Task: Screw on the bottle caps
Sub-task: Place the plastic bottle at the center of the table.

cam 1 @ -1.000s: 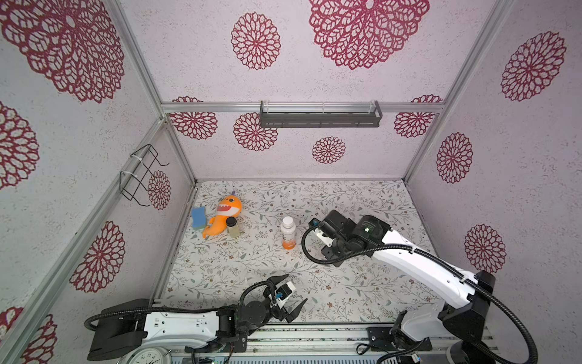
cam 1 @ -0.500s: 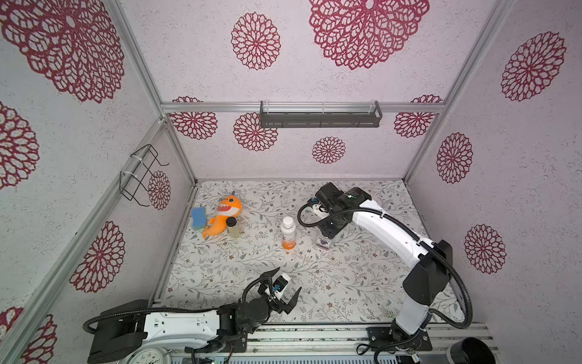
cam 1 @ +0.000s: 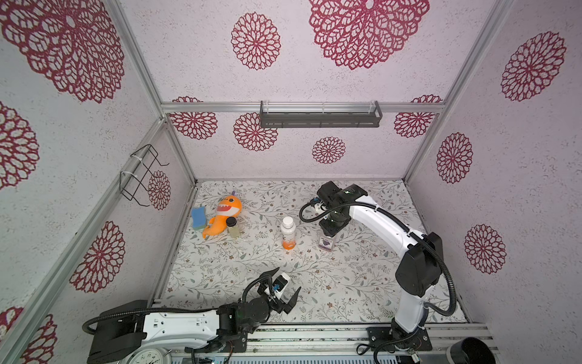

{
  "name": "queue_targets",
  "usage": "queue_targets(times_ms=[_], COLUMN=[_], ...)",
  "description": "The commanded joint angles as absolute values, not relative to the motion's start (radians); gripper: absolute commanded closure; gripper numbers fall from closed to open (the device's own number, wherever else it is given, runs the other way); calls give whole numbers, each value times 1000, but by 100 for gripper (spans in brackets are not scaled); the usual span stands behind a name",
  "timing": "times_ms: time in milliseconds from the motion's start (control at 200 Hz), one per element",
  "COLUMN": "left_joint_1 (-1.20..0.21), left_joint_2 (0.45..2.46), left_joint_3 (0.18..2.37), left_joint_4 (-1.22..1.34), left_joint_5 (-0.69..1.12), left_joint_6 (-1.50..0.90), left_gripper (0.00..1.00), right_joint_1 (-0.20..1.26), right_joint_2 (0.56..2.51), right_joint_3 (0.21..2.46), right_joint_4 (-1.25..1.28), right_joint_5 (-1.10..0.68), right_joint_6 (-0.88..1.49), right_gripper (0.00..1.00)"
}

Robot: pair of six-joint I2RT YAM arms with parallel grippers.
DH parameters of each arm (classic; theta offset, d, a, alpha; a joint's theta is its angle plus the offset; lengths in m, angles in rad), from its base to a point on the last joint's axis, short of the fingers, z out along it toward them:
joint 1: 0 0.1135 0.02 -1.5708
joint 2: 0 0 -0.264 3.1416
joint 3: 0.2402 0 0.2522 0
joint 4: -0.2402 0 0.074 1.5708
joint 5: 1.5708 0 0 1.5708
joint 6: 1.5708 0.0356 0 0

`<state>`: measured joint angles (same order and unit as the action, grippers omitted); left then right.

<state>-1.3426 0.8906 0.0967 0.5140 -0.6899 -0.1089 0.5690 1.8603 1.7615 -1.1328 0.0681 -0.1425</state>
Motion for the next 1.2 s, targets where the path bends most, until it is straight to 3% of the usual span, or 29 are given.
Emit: queue_targets(times_ms=[0, 225, 891, 996, 1196], left_joint_1=[-1331, -1329, -1328, -1328, -1328], left_joint_2=[894, 909, 920, 920, 921], left_joint_3=[123, 129, 135, 135, 135], left_joint_4=[516, 517, 511, 511, 511], left_joint_5=[-693, -690, -676, -677, -682], left_joint_6=[-126, -126, -125, -126, -127], left_gripper=[1, 1, 1, 1, 1], right_joint_1=[560, 560, 559, 558, 559], right_joint_2=[1862, 1864, 1836, 1821, 1781], right_joint_3=[1798, 1792, 1787, 1785, 1786], right_joint_4=[-1154, -1150, -1138, -1136, -1124], right_joint_5=[61, 68, 93, 106, 118], right_joint_6=[-156, -155, -149, -147, -146], right_gripper=[66, 54, 43, 36, 35])
